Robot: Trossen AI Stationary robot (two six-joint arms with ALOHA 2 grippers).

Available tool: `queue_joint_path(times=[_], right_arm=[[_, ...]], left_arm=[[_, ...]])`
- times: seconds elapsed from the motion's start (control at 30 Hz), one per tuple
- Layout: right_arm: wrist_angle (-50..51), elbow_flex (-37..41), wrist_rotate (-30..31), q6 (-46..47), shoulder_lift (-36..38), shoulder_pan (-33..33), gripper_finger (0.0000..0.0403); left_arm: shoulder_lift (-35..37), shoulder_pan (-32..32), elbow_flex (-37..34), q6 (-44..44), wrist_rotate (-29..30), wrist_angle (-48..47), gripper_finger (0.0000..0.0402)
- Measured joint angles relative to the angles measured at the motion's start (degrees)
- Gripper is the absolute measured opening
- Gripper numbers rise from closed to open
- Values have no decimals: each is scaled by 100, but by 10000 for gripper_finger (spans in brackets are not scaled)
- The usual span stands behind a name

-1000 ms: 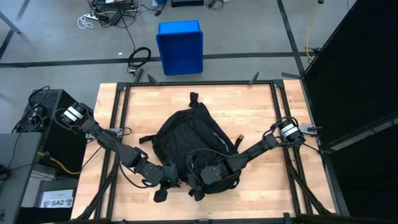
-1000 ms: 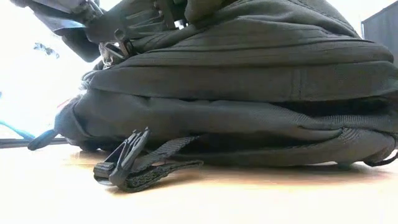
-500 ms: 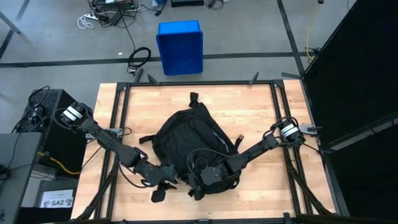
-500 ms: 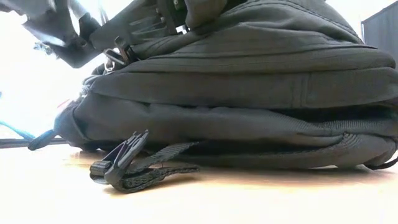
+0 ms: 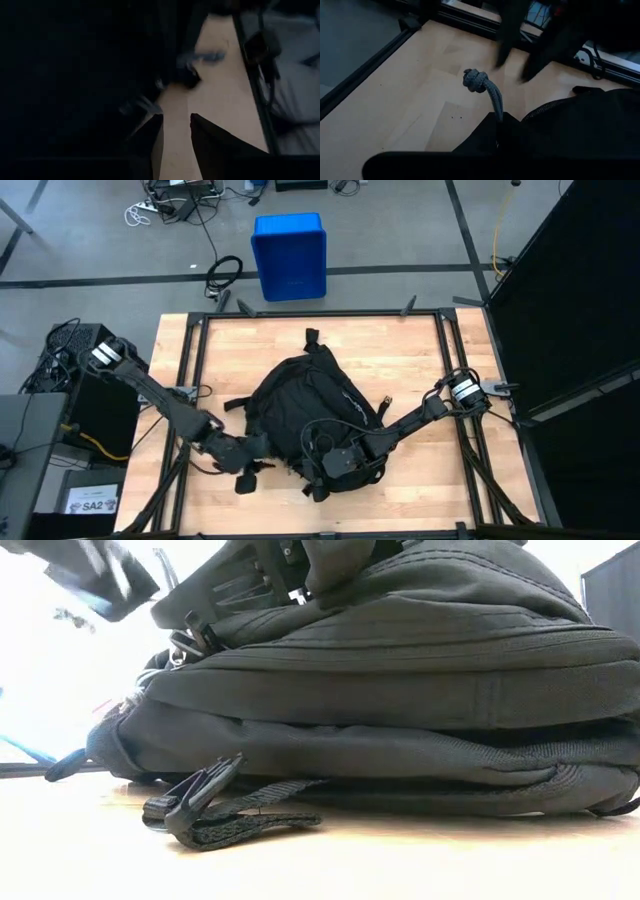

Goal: Unpack backpack
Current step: Open the backpack

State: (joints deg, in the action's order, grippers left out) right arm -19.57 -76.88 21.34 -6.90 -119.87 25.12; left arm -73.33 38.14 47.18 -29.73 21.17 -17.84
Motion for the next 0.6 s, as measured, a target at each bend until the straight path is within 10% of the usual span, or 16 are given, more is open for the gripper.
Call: queue_joint_path(times=[0.23, 0.6], right_arm=[[24, 0, -4, 70, 0, 0, 0], [44, 0, -9, 80, 0, -7, 0]], left_arm=[[447, 340, -372, 232, 2168, -111, 66], [-165, 322, -1146, 1635, 1625, 2100, 136]])
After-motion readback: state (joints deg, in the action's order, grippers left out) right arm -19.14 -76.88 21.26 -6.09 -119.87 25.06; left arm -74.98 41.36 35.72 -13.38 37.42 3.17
